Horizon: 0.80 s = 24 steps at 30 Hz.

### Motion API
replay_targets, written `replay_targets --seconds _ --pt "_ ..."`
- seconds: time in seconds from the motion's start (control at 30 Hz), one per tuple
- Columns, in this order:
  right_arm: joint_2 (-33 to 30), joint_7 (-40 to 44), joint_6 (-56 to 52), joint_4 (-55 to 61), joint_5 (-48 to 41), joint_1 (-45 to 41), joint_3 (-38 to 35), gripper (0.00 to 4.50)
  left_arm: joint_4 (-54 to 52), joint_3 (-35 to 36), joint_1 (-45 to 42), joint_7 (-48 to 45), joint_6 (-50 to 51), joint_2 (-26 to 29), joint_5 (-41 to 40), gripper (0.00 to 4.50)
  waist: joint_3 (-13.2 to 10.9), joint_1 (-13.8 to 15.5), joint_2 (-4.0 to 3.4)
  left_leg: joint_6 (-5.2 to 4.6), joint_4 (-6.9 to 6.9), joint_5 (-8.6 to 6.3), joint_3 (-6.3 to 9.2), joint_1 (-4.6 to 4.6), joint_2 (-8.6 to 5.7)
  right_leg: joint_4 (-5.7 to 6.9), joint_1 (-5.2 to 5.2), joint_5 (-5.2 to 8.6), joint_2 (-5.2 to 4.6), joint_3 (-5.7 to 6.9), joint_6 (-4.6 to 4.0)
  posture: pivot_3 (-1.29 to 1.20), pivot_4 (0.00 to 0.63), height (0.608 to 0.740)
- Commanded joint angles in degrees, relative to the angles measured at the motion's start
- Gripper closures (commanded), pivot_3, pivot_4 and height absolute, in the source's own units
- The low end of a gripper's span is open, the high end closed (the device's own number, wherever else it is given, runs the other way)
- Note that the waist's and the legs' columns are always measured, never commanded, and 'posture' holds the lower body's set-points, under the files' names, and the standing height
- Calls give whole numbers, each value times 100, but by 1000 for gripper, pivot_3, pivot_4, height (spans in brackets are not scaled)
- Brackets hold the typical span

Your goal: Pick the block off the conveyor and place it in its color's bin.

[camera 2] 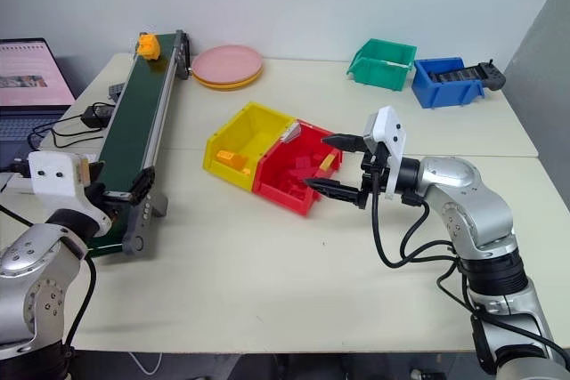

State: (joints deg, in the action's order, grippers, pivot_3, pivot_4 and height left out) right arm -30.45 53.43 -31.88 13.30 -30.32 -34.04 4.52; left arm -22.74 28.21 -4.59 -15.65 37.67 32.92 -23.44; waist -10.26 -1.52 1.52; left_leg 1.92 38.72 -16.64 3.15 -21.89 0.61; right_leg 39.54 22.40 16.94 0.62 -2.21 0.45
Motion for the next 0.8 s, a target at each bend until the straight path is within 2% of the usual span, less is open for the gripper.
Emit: replay_targets --seconds 0.03,0.27,0.4,0.67,0.8 --pt "-36 32 15 211 -54 -56 -53 0 -325 296 129 -14 10 66 -82 34 0 0 0 0 0 0 0 0 0 0 0 0 0 0 0 0 150 740" --pt "0 183 88 16 -54 -271 -12 0 -514 370 291 219 194 93 31 34 0 -1 0 0 -2 0 1 0 0 -1 0 0 0 1 0 0 150 740" --pt "-78 646 183 -217 -67 -553 82 0 -624 319 401 311 156 164 230 34 -1 -3 -1 0 -2 0 1 1 0 -2 0 0 0 1 0 0 150 740" --pt "-39 931 166 -389 -85 -809 130 0 -857 707 563 197 128 -71 -182 34 -1 -1 -2 0 -12 0 0 0 0 -14 1 0 -1 0 0 0 150 740" --pt "-12 965 186 -421 -45 -862 133 0 -807 705 532 227 226 -9 -203 34 -1 -2 -2 0 -12 0 1 0 -1 -12 0 0 -3 3 -1 0 150 740"
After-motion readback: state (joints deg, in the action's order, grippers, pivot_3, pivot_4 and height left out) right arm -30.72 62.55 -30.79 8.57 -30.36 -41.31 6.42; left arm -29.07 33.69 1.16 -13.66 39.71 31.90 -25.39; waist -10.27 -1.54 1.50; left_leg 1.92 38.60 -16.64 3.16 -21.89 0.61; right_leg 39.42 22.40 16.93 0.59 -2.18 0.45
